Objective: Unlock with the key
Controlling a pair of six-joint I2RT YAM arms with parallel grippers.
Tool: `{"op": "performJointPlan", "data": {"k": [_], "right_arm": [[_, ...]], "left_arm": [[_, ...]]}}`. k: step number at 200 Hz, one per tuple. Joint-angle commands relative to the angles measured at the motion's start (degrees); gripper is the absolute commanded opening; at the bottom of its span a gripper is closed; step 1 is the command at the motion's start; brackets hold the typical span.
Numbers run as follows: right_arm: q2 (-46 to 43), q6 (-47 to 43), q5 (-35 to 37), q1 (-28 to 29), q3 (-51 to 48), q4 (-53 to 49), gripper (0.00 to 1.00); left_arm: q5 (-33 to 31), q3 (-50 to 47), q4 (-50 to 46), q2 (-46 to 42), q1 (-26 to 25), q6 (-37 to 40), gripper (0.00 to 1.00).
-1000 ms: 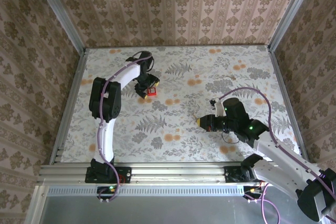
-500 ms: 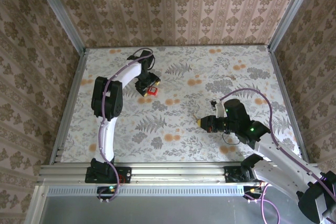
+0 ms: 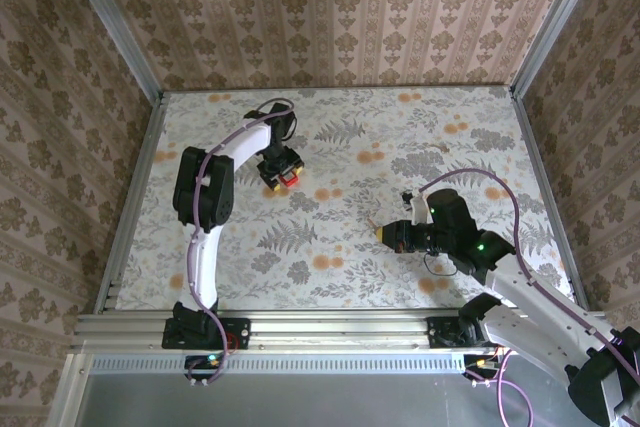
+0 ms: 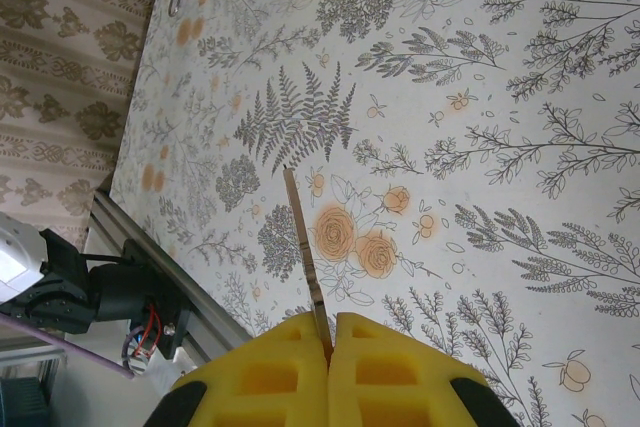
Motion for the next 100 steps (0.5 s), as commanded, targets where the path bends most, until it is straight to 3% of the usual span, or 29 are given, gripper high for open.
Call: {"op": "performJointPlan", "data": {"k": [1, 36, 52, 100], "right_arm": [[-2.0, -0.3, 1.1, 0.4, -0.8, -2.1, 0.0], [-2.6, -0.1, 1.2, 0.4, -0.8, -2.3, 0.0], [-2.2, 0.2, 1.0, 0.4, -0.7, -1.3, 0.0], [1.1, 1.0, 1.0, 0.7, 0.8, 2.2, 0.0]], "left_arm": [[2.6, -1.7, 0.9, 0.4, -0.4, 0.1, 0.56], [5.3, -3.4, 3.9, -0.1, -0.3, 0.1, 0.35], [6.8, -6.1, 8.3, -1.8, -0.3, -0.1, 0.2], [13.1, -17.6, 24.1, -11.7, -0.9, -2.9, 0.16]]}}
